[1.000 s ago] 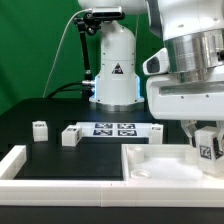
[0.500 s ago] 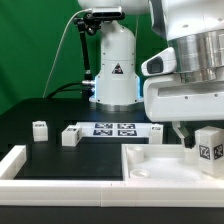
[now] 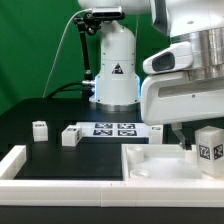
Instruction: Assemble one leg
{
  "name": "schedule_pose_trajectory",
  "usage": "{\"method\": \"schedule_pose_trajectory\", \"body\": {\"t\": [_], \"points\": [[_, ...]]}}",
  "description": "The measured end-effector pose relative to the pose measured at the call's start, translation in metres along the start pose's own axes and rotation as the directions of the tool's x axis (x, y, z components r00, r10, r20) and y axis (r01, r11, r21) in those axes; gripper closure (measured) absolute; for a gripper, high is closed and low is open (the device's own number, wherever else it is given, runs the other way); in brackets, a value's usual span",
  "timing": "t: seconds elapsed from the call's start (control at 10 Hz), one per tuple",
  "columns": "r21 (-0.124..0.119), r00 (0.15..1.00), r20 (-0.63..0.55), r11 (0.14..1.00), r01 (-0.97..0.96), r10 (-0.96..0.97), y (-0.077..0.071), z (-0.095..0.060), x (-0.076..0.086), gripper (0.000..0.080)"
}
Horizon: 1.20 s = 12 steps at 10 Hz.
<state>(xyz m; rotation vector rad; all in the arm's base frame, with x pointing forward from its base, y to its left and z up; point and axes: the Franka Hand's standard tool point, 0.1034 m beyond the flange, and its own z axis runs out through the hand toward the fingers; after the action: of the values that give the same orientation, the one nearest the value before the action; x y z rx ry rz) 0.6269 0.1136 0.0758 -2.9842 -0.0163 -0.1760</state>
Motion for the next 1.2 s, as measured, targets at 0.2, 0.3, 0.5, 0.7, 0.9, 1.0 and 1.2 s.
{"method": "schedule_pose_trajectory", "body": {"t": [0.2, 0.3, 0.5, 0.7, 0.9, 1.0, 1.2], "points": [[-0.015, 0.968, -0.006, 0.968, 0.252, -0.252, -0.0019, 0.0022, -0.0014, 0.0151], [-0.015, 0.945, -0.003, 0.945, 0.326, -0.326, -0.0004, 0.0027, -0.0016, 0.0151], [-0.013, 0.952, -0.003, 0.952, 0.307, -0.307, -0.0006, 0.0030, -0.0018, 0.0249], [-0.013, 0.957, -0.004, 0.957, 0.289, -0.289, -0.0006, 0.0032, -0.0019, 0.0511], [-0.011, 0.977, -0.016, 0.977, 0.214, -0.214, -0.0010, 0.0035, -0.0019, 0.0511], [-0.011, 0.998, -0.034, 0.998, 0.060, -0.061, -0.0005, 0.0037, -0.0026, 0.0511], [0.005, 0.972, -0.051, 0.974, -0.228, 0.228, 0.0020, 0.0042, -0.0031, 0.0511]]}}
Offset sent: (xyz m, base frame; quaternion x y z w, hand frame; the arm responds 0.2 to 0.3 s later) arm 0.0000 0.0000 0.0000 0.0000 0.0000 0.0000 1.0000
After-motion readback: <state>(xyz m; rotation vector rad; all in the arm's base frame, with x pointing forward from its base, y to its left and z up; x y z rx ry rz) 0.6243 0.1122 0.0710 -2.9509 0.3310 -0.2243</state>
